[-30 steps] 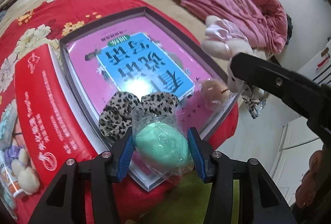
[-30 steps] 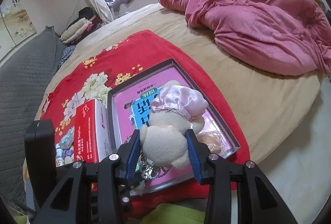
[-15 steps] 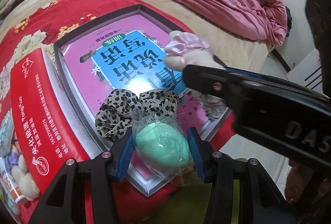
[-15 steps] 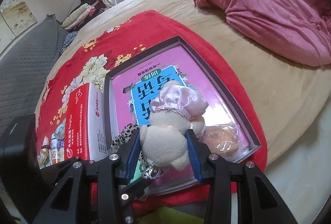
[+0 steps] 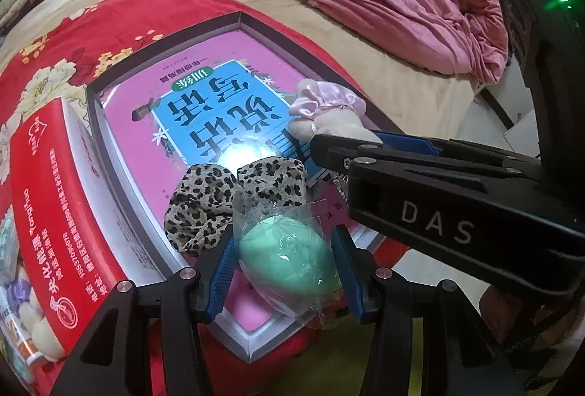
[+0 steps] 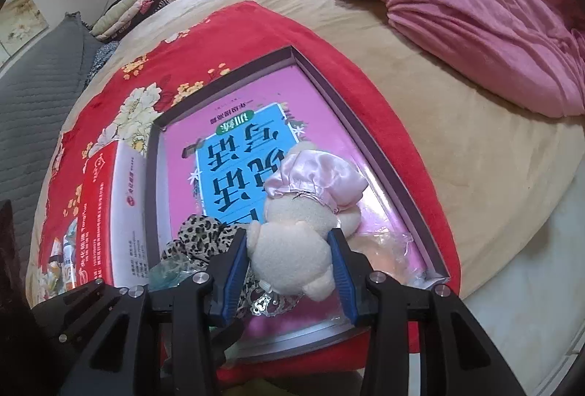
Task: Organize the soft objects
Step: 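Lower the plush bear into the tray and open the right gripper while the left releases the green sponge, then withdraw both grippers from the tray back toward the pile of items, then grasp the floral cloth scrunchie with the left gripper while the right grasps the tissue pack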
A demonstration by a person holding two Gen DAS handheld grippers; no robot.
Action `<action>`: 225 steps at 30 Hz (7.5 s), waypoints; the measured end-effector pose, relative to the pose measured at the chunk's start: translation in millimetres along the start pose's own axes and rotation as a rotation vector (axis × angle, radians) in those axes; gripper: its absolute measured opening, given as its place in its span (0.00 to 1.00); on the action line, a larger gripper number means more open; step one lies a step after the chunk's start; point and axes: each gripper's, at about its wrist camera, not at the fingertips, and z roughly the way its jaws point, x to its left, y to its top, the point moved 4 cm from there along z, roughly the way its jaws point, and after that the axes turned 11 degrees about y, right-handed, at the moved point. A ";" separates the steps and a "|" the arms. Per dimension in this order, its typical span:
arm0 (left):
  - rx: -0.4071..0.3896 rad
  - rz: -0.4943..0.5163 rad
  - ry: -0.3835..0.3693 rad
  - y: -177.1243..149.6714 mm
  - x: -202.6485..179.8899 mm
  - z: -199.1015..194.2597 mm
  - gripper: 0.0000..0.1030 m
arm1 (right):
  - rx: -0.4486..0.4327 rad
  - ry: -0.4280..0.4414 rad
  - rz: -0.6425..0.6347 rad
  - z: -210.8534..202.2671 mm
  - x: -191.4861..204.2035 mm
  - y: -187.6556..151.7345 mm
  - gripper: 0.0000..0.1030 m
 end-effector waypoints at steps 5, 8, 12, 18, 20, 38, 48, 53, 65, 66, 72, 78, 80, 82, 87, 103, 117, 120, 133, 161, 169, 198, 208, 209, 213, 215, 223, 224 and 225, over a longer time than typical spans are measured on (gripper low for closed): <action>0.002 -0.001 0.003 1.4 -1.5 2.2 0.51 | 0.009 0.005 0.002 3.3 -1.6 0.4 0.44; 0.004 -0.005 0.004 1.9 -1.8 3.4 0.51 | 0.012 0.003 -0.006 4.4 -1.6 1.6 0.44; 0.007 -0.011 -0.001 2.1 -2.5 3.6 0.51 | 0.010 0.004 -0.007 4.3 -1.9 2.3 0.44; 0.008 -0.017 -0.007 2.5 -3.9 4.3 0.51 | -0.019 -0.009 -0.033 -2.8 1.0 4.3 0.47; 0.005 -0.012 -0.003 3.8 -5.6 4.3 0.51 | -0.037 -0.009 -0.027 -8.4 0.2 5.5 0.48; 0.025 -0.008 0.014 17.1 -14.2 19.9 0.54 | -0.123 -0.047 0.046 -47.3 -16.9 4.5 0.52; 0.000 0.002 0.007 17.8 -11.7 10.6 0.63 | -0.155 -0.062 0.066 -63.3 -20.1 4.5 0.57; -0.001 0.010 0.000 14.6 -11.9 7.0 0.68 | -0.164 -0.065 0.062 -68.4 -17.1 3.8 0.57; -0.012 0.028 0.022 3.5 -6.1 -3.6 0.72 | -0.184 -0.064 0.057 -77.9 -10.5 4.3 0.57; -0.016 0.029 0.028 3.8 -5.5 -4.7 0.72 | -0.184 -0.065 0.056 -78.7 -9.8 4.5 0.57; -0.028 0.030 0.058 2.7 1.0 -10.8 0.73 | -0.194 -0.062 0.043 -84.9 -3.3 6.0 0.57; -0.043 0.030 0.054 3.5 2.9 -19.3 0.73 | -0.203 -0.062 0.036 -89.3 1.1 7.3 0.58; -0.048 0.026 0.049 4.7 3.1 -22.3 0.73 | -0.208 -0.063 0.031 -92.0 3.3 7.9 0.58; -0.055 0.018 0.044 6.0 4.4 -25.7 0.73 | -0.213 -0.065 0.029 -94.5 4.0 8.7 0.58; -0.075 -0.011 0.037 9.0 12.9 -37.2 0.73 | -0.227 -0.073 0.025 -100.9 5.4 9.2 0.59; -0.159 -0.129 0.053 0.1 62.0 -93.8 0.77 | -0.251 -0.090 -0.023 -113.1 34.8 7.4 0.68; -0.192 -0.197 0.086 -27.3 104.7 -130.8 0.77 | -0.253 -0.072 -0.103 -117.0 85.7 0.0 0.69; -0.206 -0.212 0.094 -33.2 115.1 -141.4 0.77 | -0.254 -0.059 -0.130 -115.2 101.7 -1.7 0.69; -0.243 -0.305 0.134 -65.3 171.2 -172.9 0.77 | -0.249 -0.025 -0.228 -109.6 170.9 -6.5 0.69; -0.210 -0.679 0.296 -184.6 358.8 -205.6 0.77 | -0.121 0.078 -0.425 -44.2 299.1 -40.7 0.69; -0.153 -0.731 0.303 -214.8 379.2 -187.5 0.77 | -0.063 0.105 -0.455 -15.0 321.0 -51.1 0.69; 0.075 -0.766 0.253 -242.9 402.8 -76.9 0.77 | 0.088 0.068 -0.381 105.0 324.7 -47.1 0.69; 0.065 -0.788 0.217 -247.0 413.1 -68.1 0.77 | 0.111 -0.035 -0.339 156.1 324.1 -39.4 0.69; 0.062 -0.792 0.213 -247.4 414.0 -67.2 0.78 | 0.108 -0.035 -0.333 159.3 324.4 -38.5 0.69; 0.058 -0.798 0.199 -248.2 416.0 -62.8 0.78 | 0.122 -0.057 -0.315 174.3 323.4 -35.9 0.69; 0.060 -0.801 0.198 -248.2 416.7 -60.7 0.78 | 0.131 -0.066 -0.305 180.4 322.5 -35.5 0.69; 0.052 -0.823 0.199 -247.7 421.0 -56.4 0.71 | 0.149 -0.017 -0.245 189.6 313.7 -35.1 0.51; 0.056 -0.826 0.202 -248.0 421.6 -55.9 0.68 | 0.150 -0.010 -0.247 189.2 314.9 -35.0 0.49; 0.056 -0.829 0.203 -247.7 422.3 -55.2 0.67 | 0.148 -0.009 -0.251 188.1 315.5 -35.0 0.48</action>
